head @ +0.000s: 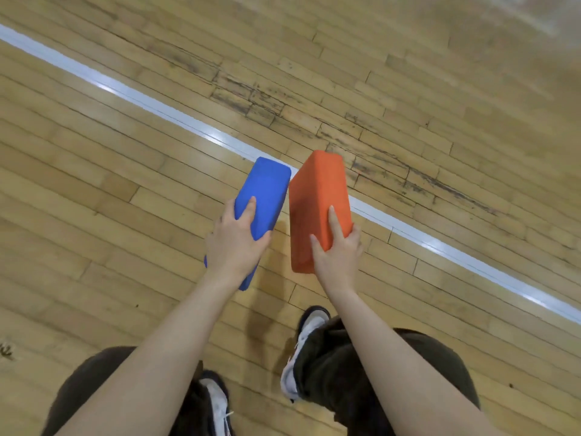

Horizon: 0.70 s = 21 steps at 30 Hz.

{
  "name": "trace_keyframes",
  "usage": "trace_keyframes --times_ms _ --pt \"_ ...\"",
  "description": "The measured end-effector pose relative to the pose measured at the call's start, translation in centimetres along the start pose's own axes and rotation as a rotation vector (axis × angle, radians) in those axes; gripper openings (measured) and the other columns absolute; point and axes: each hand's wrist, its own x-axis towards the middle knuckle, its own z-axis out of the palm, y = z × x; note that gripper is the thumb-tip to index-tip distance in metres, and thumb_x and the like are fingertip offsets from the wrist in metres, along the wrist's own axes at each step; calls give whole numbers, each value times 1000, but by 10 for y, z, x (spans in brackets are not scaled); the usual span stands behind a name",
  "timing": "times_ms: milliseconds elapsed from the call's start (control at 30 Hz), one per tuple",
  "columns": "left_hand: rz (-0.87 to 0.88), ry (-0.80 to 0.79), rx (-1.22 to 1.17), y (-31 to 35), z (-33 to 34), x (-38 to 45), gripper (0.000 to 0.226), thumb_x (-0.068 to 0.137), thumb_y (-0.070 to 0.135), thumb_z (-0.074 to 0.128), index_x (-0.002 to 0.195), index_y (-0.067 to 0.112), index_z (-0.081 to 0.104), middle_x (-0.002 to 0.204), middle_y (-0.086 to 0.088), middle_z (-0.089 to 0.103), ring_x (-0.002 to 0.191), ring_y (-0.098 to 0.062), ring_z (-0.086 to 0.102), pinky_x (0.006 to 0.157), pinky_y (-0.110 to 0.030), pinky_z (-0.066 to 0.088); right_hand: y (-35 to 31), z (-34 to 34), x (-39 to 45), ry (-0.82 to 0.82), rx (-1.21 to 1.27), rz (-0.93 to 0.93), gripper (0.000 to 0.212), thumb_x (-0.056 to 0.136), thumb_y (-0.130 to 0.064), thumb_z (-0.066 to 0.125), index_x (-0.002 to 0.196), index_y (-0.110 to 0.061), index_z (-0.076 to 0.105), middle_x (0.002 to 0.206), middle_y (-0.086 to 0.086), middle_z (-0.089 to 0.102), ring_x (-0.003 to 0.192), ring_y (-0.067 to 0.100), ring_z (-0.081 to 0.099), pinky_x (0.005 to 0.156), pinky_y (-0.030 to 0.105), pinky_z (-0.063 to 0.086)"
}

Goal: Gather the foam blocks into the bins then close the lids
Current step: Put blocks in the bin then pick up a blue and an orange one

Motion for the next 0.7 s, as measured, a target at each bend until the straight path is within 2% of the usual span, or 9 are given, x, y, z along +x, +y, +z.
trace_keyframes --times_ms 133,367,567,700 --pt "-82 5 -27 28 -94 -61 67 87 47 54 146 30 28 151 -4 23 124 -27 41 94 -43 44 -65 -87 -57 -62 -126 -154 62 92 -41 52 146 -44 22 147 16 25 120 35 34 100 43 36" --pt "-111 9 -15 60 -224 -175 68 86 45 56 146 29 28 151 -4 23 124 -30 38 98 -44 39 -152 -201 -155 -97 -153 -216 62 88 -33 58 143 -41 33 145 16 28 120 34 35 100 43 35" --pt "-120 70 -48 61 -278 -269 68 88 44 57 147 27 27 152 -6 21 128 -30 35 100 -44 36 -163 -252 -231 -96 -177 -332 56 93 -41 51 145 -42 30 144 17 30 119 36 38 94 42 40" --pt "-193 104 -89 57 -290 -320 67 87 45 56 146 29 28 152 -4 22 129 -28 35 100 -44 38 -163 -274 -262 -114 -196 -404 54 92 -39 53 143 -41 35 144 16 31 121 36 37 97 42 38"
